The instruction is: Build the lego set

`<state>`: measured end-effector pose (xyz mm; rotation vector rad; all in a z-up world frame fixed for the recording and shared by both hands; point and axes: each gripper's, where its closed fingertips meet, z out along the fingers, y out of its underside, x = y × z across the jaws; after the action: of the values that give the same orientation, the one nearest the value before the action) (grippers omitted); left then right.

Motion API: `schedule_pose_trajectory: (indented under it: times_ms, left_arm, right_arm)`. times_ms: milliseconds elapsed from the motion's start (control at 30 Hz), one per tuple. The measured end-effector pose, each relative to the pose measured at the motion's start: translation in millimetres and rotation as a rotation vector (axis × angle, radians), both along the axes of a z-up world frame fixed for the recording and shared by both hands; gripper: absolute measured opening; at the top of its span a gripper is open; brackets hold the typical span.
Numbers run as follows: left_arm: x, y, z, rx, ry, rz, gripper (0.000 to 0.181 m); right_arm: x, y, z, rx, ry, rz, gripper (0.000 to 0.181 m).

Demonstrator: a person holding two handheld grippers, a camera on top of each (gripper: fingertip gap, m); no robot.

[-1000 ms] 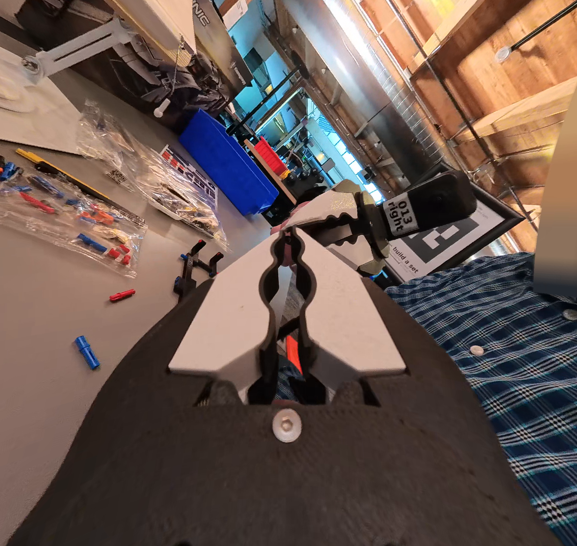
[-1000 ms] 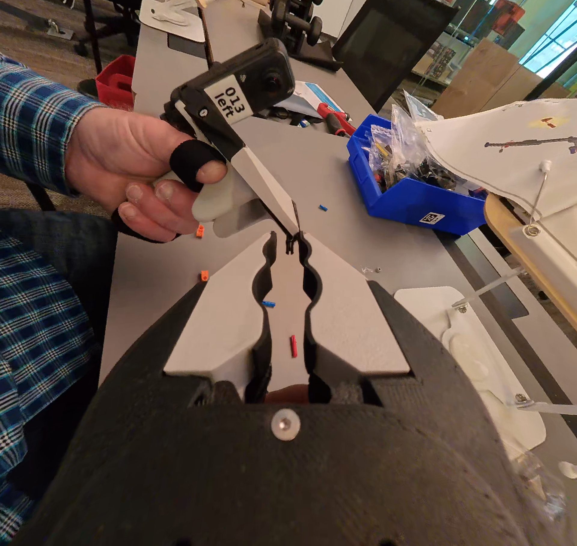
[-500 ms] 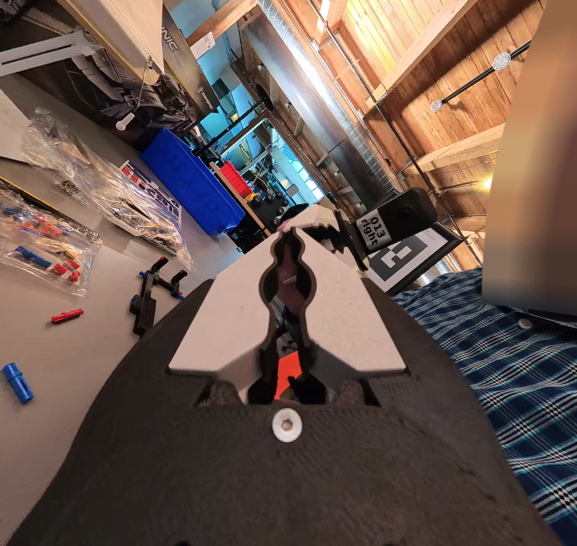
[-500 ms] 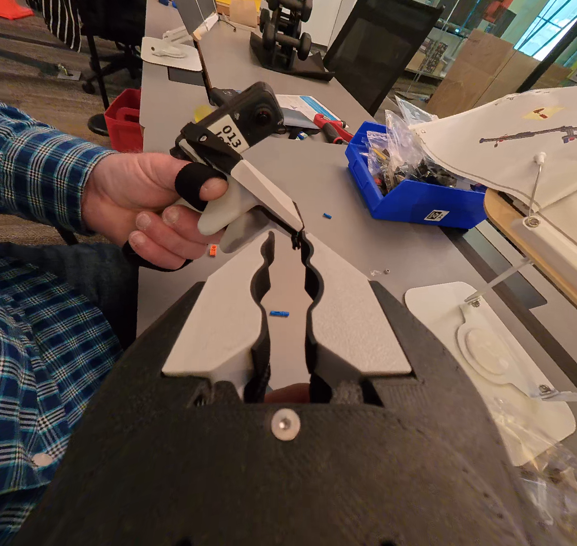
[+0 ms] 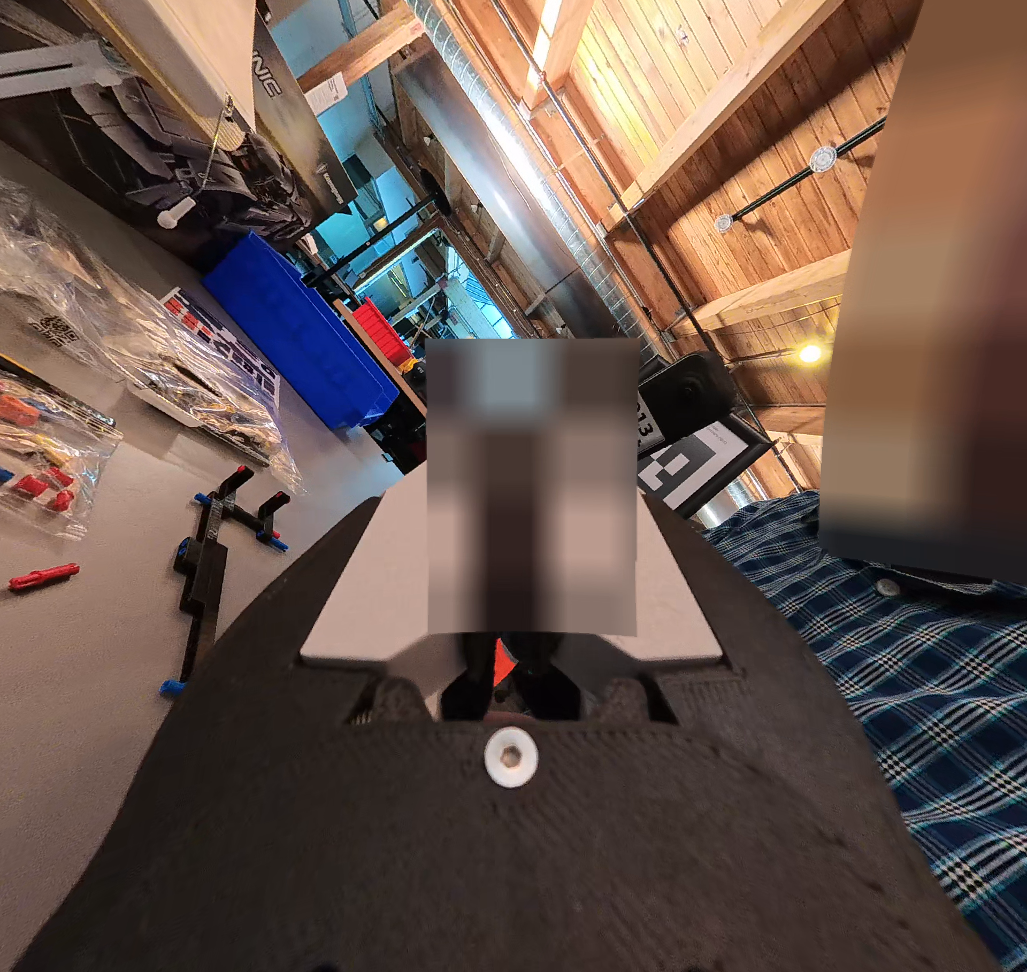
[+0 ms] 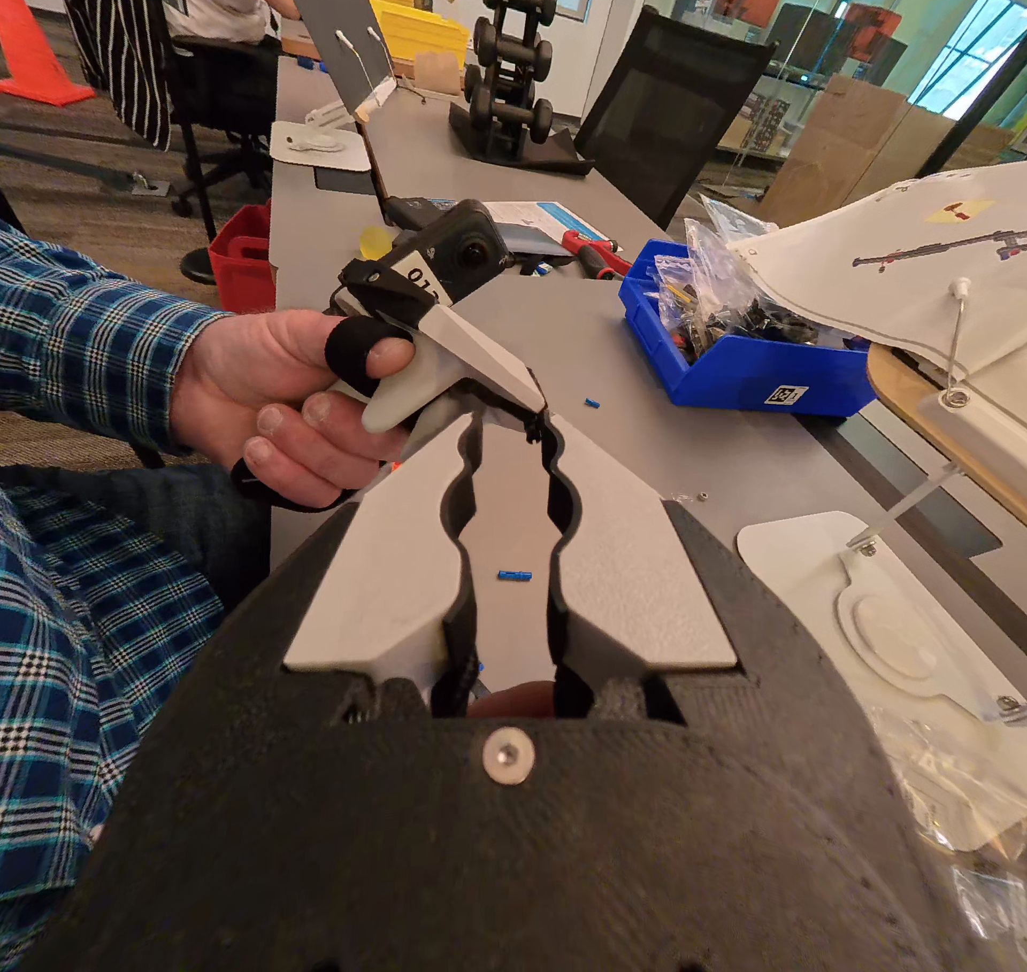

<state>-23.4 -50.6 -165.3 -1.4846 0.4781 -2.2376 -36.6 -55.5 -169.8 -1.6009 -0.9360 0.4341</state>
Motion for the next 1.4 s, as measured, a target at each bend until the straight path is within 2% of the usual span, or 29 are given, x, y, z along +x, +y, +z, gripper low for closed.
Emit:
schedule_pose_trajectory:
  times_ms: [333, 633, 1000, 1400]
  left_arm:
    - [-2.1, 5.8, 0.4, -0.046, -0.033, 0.019, 0.0]
    - [-4.6, 9.9, 1.5, -0.095, -0.069, 0.022, 0.0]
    - [-2.0, 7.7, -1.0, -0.096, -0.06, 0.011, 0.001]
    - [0.1, 8.4, -2.9, -0.105, -0.06, 0.014, 0.003]
  right_arm:
    - [3.4, 4.1, -4.2, -0.02, -0.006, -0.029, 0.013]
    - [1.6, 5.2, -2.6, 0.035, -0.042, -0.039, 0.014]
    - [5.2, 7.1, 1.4, 0.055, -0.027, -0.058, 0.003]
    - [7.4, 7.1, 0.2, 0.047, -0.02, -0.045, 0.002]
